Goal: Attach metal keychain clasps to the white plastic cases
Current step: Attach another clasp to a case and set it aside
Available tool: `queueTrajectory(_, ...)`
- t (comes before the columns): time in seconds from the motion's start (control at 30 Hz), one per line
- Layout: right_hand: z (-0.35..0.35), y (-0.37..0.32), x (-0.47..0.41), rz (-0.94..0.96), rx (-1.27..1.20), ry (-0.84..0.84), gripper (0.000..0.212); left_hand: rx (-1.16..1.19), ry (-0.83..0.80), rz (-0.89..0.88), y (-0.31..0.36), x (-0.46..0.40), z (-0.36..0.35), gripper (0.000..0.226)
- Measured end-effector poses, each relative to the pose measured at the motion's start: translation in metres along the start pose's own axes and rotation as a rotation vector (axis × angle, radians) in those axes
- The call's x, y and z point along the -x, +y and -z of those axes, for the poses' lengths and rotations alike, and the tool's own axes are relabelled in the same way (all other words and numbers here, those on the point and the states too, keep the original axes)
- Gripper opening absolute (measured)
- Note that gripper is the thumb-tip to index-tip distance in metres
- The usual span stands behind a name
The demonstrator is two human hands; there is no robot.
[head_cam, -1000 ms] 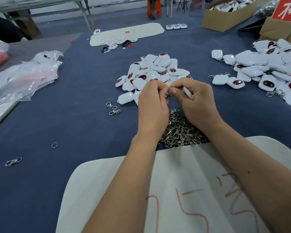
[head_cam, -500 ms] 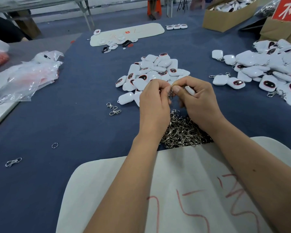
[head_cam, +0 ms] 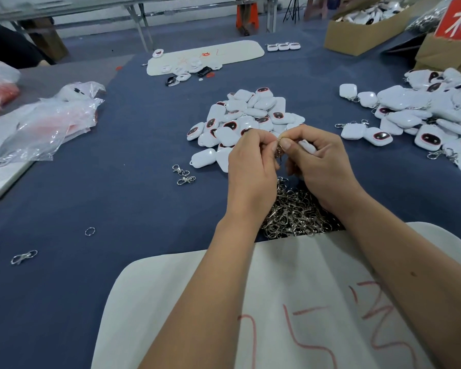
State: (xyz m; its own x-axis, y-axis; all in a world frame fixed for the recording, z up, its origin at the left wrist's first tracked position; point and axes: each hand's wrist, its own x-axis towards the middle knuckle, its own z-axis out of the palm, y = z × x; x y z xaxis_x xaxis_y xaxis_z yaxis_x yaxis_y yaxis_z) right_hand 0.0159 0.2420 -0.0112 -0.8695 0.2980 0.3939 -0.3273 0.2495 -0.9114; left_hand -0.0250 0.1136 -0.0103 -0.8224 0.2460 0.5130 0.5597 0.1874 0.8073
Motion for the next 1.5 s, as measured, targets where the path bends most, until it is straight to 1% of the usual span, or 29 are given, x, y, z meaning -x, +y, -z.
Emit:
queueTrajectory(0.17,0.0,0.001,-0.001,0.009,0.018,-0.001,0.017,0.0,0.013,-0.004,-0.001,0.0,0.001,0.013)
queueTrajectory(0.4,-0.002,-0.003,-0.001,0.053,0.065,-0.007,0.022,-0.036,0.041,-0.033,-0.003,0.001,0.001,0.013)
queueTrajectory(0.5,-0.003,-0.002,-0.001,0.066,0.097,-0.005,0.019,-0.05,0.049,-0.046,-0.004,0.0,0.002,0.013)
queueTrajectory(0.63,-0.004,-0.002,0.001,0.121,0.171,0.006,0.012,-0.05,0.043,-0.026,-0.005,-0.001,0.001,0.013)
queueTrajectory(0.77,-0.007,-0.003,0.003,0.204,0.323,0.006,0.013,-0.052,0.04,0.0,-0.006,-0.002,0.003,0.015)
queueTrajectory(0.9,-0.006,-0.004,0.003,0.195,0.348,0.009,0.012,-0.065,0.026,0.002,-0.006,-0.002,0.004,0.015)
queueTrajectory(1.0,-0.007,-0.005,0.004,0.133,0.346,0.018,0.012,-0.069,0.011,0.009,-0.005,-0.002,0.004,0.015)
queueTrajectory(1.1,-0.007,-0.004,0.003,0.069,0.409,0.08,0.001,-0.101,0.008,-0.006,-0.004,-0.002,0.004,0.015)
queueTrajectory(1.13,-0.007,-0.003,0.002,0.042,0.412,0.108,0.006,-0.118,0.001,-0.013,-0.004,-0.001,0.004,0.015)
queueTrajectory(1.27,-0.004,-0.001,-0.002,-0.067,0.41,0.161,0.04,-0.166,-0.085,-0.01,-0.007,0.001,0.003,0.014)
queueTrajectory(1.3,-0.003,0.0,-0.004,-0.086,0.416,0.179,0.044,-0.177,-0.102,-0.011,-0.007,0.002,0.002,0.015)
queueTrajectory(1.37,-0.001,0.003,-0.007,-0.127,0.383,0.208,0.046,-0.199,-0.129,-0.013,-0.007,0.002,0.002,0.015)
queueTrajectory(1.4,-0.001,0.005,-0.008,-0.149,0.32,0.211,0.046,-0.21,-0.145,-0.012,-0.008,0.002,0.002,0.015)
queueTrajectory(1.47,-0.002,0.005,-0.008,-0.18,0.088,0.188,0.041,-0.233,-0.184,-0.009,-0.008,0.002,0.002,0.015)
queueTrajectory(1.5,-0.002,0.005,-0.007,-0.178,-0.009,0.188,0.035,-0.241,-0.207,-0.005,-0.008,0.002,0.003,0.016)
